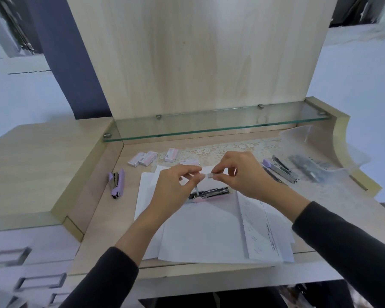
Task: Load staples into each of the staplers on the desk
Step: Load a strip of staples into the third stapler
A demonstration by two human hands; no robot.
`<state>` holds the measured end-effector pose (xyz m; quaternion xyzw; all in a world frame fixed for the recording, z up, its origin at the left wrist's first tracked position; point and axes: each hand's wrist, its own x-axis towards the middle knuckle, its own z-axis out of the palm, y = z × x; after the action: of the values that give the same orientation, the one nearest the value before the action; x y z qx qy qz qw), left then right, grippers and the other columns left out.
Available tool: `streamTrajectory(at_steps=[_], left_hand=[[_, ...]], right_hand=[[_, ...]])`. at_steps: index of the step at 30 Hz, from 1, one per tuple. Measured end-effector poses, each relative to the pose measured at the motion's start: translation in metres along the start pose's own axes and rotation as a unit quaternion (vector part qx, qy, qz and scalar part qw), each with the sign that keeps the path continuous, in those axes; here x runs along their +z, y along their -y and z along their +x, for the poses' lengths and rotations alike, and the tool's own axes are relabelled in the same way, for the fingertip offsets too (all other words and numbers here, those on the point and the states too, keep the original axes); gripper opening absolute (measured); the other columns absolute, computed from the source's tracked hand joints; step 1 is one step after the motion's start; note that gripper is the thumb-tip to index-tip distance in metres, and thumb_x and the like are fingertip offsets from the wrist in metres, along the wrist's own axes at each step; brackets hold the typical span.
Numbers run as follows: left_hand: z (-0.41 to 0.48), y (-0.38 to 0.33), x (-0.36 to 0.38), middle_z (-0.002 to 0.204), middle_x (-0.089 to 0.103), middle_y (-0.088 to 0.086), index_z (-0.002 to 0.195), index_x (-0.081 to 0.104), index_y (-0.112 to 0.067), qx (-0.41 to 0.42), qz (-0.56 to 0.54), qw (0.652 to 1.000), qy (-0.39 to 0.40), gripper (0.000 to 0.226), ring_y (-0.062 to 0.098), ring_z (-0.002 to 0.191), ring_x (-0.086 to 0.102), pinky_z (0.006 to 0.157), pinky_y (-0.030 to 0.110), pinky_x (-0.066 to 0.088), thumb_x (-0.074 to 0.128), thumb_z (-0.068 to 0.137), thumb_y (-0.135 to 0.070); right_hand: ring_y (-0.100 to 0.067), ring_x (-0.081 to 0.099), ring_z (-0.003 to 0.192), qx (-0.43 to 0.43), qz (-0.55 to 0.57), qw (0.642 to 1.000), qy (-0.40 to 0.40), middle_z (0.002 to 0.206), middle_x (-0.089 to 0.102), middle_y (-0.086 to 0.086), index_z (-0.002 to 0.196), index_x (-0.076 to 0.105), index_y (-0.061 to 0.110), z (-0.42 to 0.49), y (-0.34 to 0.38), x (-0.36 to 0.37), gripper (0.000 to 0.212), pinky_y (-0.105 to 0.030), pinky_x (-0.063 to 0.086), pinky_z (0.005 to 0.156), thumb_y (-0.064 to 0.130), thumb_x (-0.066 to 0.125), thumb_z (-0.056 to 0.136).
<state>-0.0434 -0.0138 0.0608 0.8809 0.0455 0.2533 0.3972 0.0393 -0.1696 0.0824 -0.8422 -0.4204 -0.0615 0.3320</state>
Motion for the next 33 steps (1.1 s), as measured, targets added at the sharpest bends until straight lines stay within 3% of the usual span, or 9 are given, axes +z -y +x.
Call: streamTrajectory(at_steps=[2, 6, 10, 13, 15, 23, 28, 30, 33], left_hand=[[-0.005, 0.01, 0.001, 0.093, 0.063, -0.013, 0.101, 0.068, -0.021, -0.03, 0.032, 0.999, 0.02, 0.024, -0.005, 0.08, 0.055, 0.071, 0.005, 0.037, 0.066, 0.08, -0.033], [-0.017, 0.029, 0.009, 0.1, 0.066, -0.005, 0.102, 0.068, -0.019, -0.015, 0.157, 0.984, 0.078, 0.03, 0.014, 0.093, 0.053, 0.081, 0.027, 0.041, 0.067, 0.079, -0.037], [-0.023, 0.038, 0.017, 0.086, 0.071, 0.002, 0.087, 0.072, -0.014, 0.049, 0.185, 0.981, 0.038, 0.018, 0.025, 0.079, 0.057, 0.072, 0.038, 0.044, 0.068, 0.077, -0.028], [-0.027, 0.049, 0.022, 0.076, 0.07, 0.0, 0.078, 0.071, -0.012, 0.095, 0.192, 0.977, -0.003, 0.019, 0.017, 0.07, 0.054, 0.059, 0.034, 0.043, 0.068, 0.067, -0.027], [-0.028, 0.053, 0.024, 0.075, 0.069, -0.002, 0.079, 0.071, -0.013, 0.107, 0.194, 0.975, -0.017, 0.019, 0.009, 0.07, 0.044, 0.059, 0.03, 0.039, 0.069, 0.065, -0.025], [-0.027, 0.057, 0.024, 0.077, 0.069, -0.001, 0.079, 0.071, -0.011, 0.124, 0.177, 0.976, -0.021, 0.024, 0.011, 0.072, 0.041, 0.063, 0.022, 0.038, 0.061, 0.071, -0.032], [-0.028, 0.057, 0.023, 0.076, 0.069, -0.001, 0.078, 0.07, -0.011, 0.134, 0.182, 0.974, -0.009, 0.027, 0.017, 0.067, 0.053, 0.059, 0.029, 0.043, 0.058, 0.074, -0.035], [-0.028, 0.057, 0.023, 0.076, 0.069, -0.001, 0.079, 0.07, -0.011, 0.138, 0.175, 0.975, -0.015, 0.032, 0.013, 0.07, 0.048, 0.058, 0.031, 0.044, 0.052, 0.075, -0.037], [-0.029, 0.057, 0.024, 0.074, 0.069, -0.002, 0.078, 0.07, -0.012, 0.147, 0.178, 0.973, -0.021, 0.027, 0.017, 0.067, 0.053, 0.058, 0.031, 0.045, 0.055, 0.075, -0.034]], right_hand=[[-0.003, 0.045, 0.056, 0.017, -0.006, 1.0, 0.011, 0.079, 0.059, 0.003, 0.086, 0.073, 0.014, -0.003, -0.008, 0.001, 0.011, -0.022, 0.036, 0.065, 0.021, 0.068, 0.079], [0.001, 0.042, 0.057, 0.024, -0.013, 0.999, 0.041, 0.08, 0.059, 0.004, 0.086, 0.073, 0.015, -0.01, -0.017, 0.013, 0.01, -0.023, 0.036, 0.064, 0.018, 0.067, 0.08], [0.008, 0.035, 0.058, 0.021, -0.027, 0.998, 0.059, 0.08, 0.057, 0.006, 0.089, 0.073, 0.016, -0.011, -0.019, 0.023, 0.012, -0.018, 0.031, 0.06, 0.019, 0.065, 0.081], [0.008, 0.035, 0.058, 0.016, -0.026, 0.997, 0.067, 0.083, 0.063, 0.001, 0.088, 0.073, 0.014, -0.01, -0.02, 0.027, 0.012, -0.022, 0.034, 0.066, 0.017, 0.065, 0.08], [0.008, 0.036, 0.059, 0.017, -0.027, 0.997, 0.074, 0.087, 0.066, -0.001, 0.089, 0.073, 0.013, -0.011, -0.02, 0.028, 0.013, -0.022, 0.033, 0.066, 0.017, 0.065, 0.08], [0.007, 0.038, 0.058, 0.014, -0.045, 0.994, 0.095, 0.089, 0.069, 0.001, 0.09, 0.073, 0.016, -0.009, -0.021, 0.029, 0.013, -0.018, 0.034, 0.063, 0.019, 0.065, 0.08], [0.004, 0.04, 0.057, 0.017, -0.049, 0.992, 0.112, 0.083, 0.068, 0.003, 0.083, 0.073, 0.019, -0.008, -0.019, 0.028, 0.009, -0.011, 0.029, 0.059, 0.021, 0.065, 0.079], [0.004, 0.041, 0.057, 0.032, -0.043, 0.991, 0.121, 0.082, 0.068, 0.004, 0.083, 0.073, 0.019, -0.007, -0.019, 0.029, 0.008, -0.009, 0.028, 0.059, 0.021, 0.067, 0.078], [0.006, 0.05, 0.055, 0.073, 0.021, 0.99, 0.121, 0.076, 0.066, 0.004, 0.079, 0.073, 0.014, -0.005, -0.018, 0.027, 0.005, -0.007, 0.036, 0.054, 0.015, 0.07, 0.075]])
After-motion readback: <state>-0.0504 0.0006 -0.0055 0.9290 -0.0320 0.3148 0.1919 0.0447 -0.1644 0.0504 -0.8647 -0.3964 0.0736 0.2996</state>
